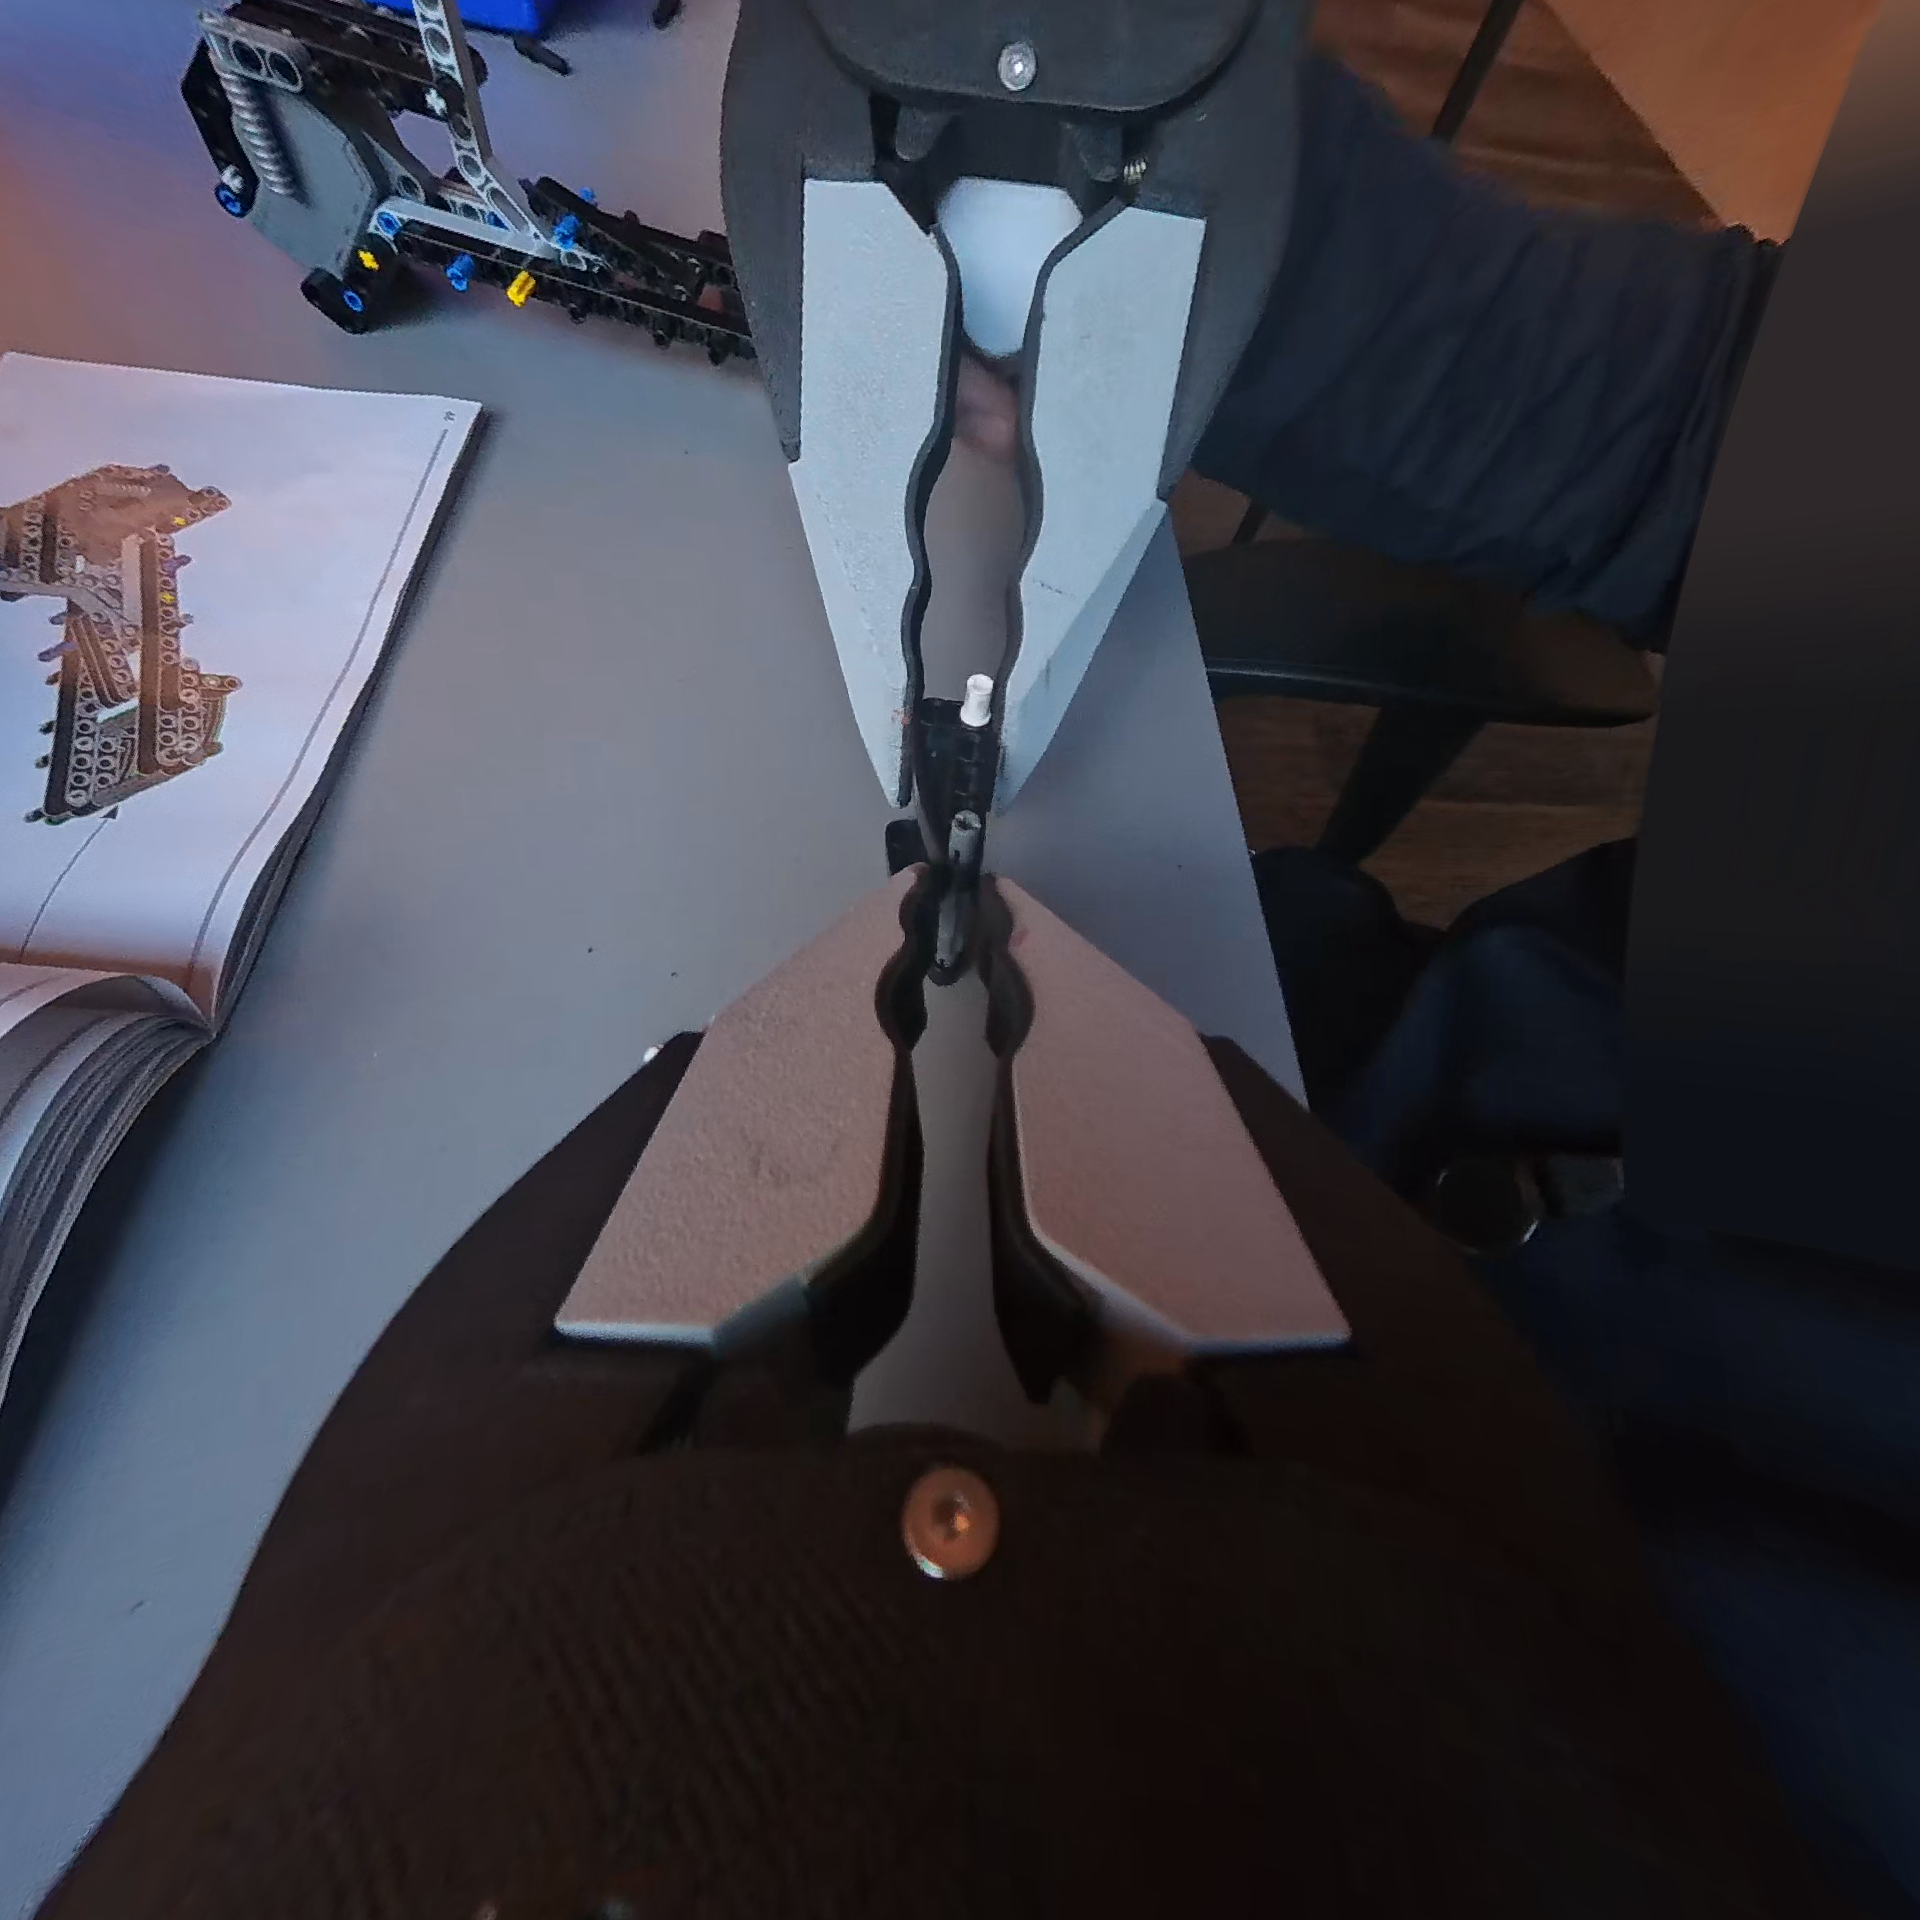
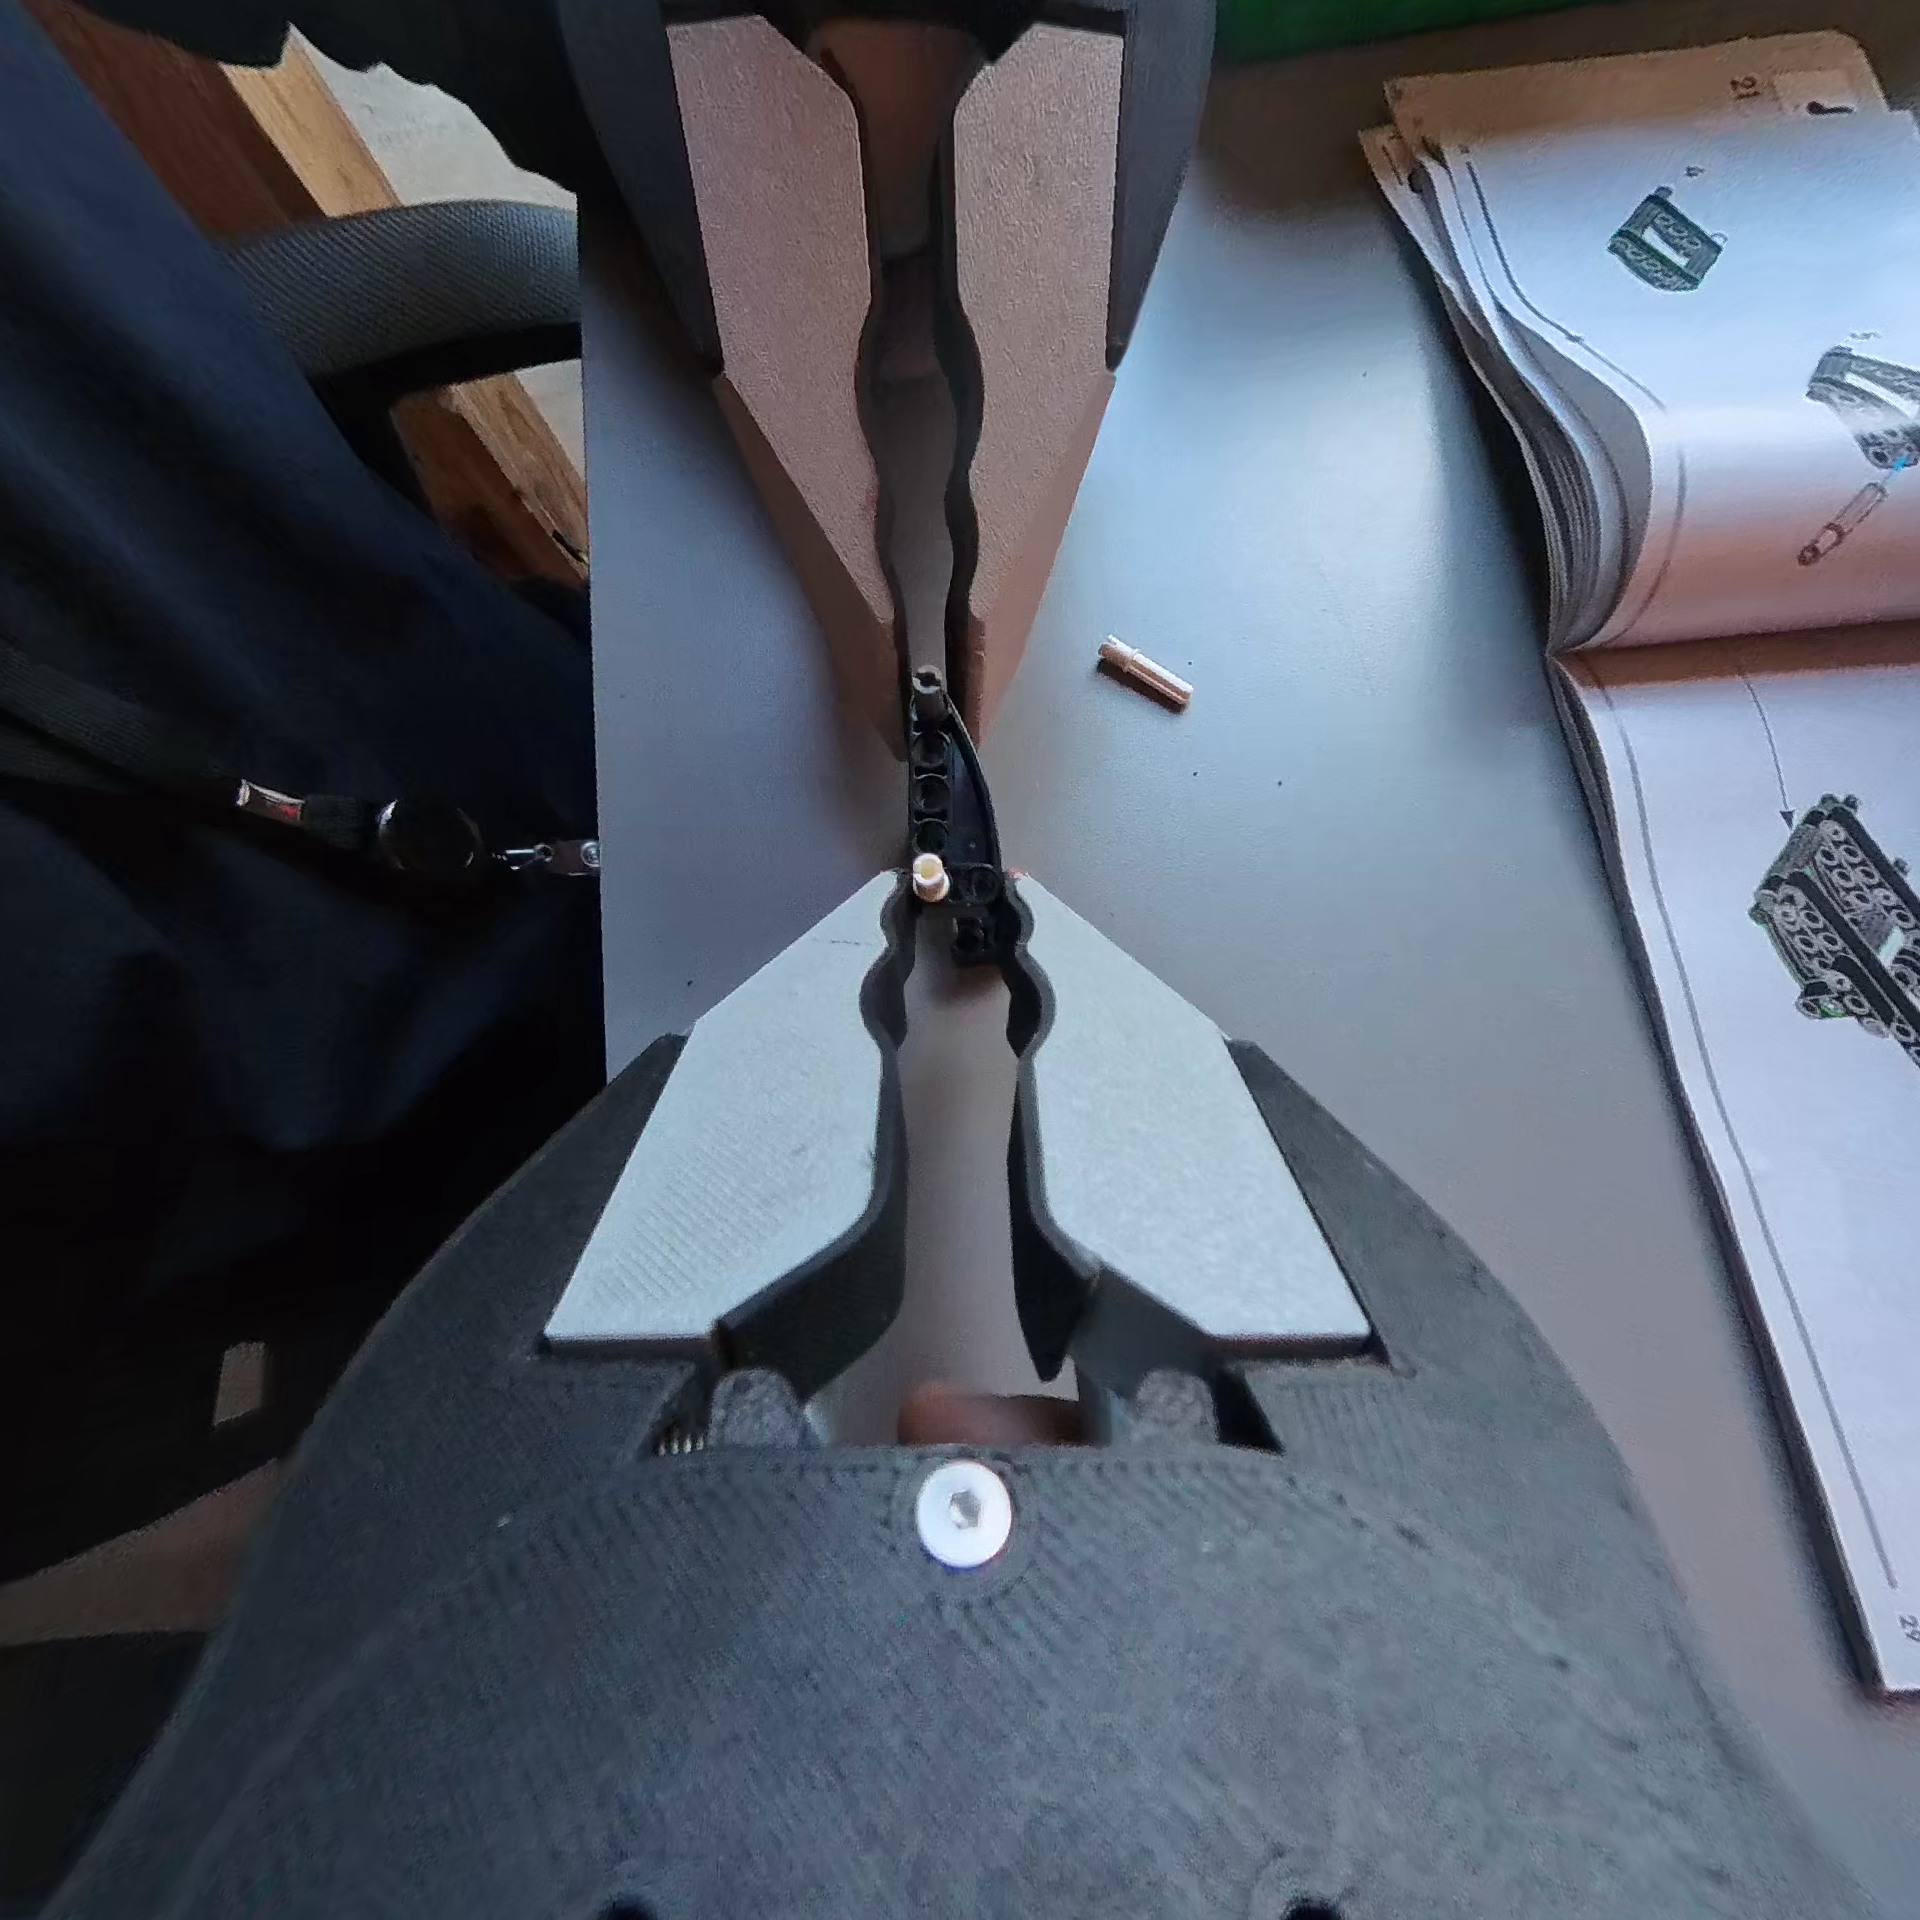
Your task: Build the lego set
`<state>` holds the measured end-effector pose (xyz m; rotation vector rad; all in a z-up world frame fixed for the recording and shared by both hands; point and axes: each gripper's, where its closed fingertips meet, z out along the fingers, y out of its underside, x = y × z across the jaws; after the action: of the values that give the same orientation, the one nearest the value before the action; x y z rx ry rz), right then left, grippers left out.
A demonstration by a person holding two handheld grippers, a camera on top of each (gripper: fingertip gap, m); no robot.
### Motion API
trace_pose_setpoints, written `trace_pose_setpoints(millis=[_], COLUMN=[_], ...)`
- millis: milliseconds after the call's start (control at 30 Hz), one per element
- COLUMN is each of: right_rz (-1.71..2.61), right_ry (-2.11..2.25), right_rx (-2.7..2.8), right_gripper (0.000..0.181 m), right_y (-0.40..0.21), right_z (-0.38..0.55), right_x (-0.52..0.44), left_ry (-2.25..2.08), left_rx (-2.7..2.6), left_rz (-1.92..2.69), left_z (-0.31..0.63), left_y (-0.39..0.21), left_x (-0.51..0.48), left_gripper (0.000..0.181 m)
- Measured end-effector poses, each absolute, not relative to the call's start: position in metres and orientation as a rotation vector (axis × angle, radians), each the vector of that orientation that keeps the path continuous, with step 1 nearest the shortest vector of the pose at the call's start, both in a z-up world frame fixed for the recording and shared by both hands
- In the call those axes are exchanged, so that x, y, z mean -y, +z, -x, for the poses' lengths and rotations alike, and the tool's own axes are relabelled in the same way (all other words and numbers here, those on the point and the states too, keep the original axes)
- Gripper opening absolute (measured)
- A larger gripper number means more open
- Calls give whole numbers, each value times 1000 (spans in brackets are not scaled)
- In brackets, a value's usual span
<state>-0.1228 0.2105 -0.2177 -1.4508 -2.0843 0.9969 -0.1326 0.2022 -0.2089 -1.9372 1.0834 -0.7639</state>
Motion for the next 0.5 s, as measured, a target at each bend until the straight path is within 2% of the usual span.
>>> trace_pose_setpoints(millis=[333, 400, 467, 500], right_rz=[1392, 1347, 1368, 1376], right_ry=[991, 1075, 1102, 1092], right_rx=[2043, 1994, 2008, 2040], right_gripper=[14, 42, 45, 53], right_y=[-214, -208, -213, -218], right_z=[126, 129, 130, 130], right_x=[-211, -209, -209, -208], left_ry=[-749, -771, -778, -776], left_rx=[-1083, -1075, -1067, -1068], left_rz=[1929, 1936, 1940, 1939], left_z=[133, 134, 135, 136], left_y=[-208, -208, -208, -208], left_x=[-203, -204, -205, -206], left_gripper=[4, 4, 4, 4])
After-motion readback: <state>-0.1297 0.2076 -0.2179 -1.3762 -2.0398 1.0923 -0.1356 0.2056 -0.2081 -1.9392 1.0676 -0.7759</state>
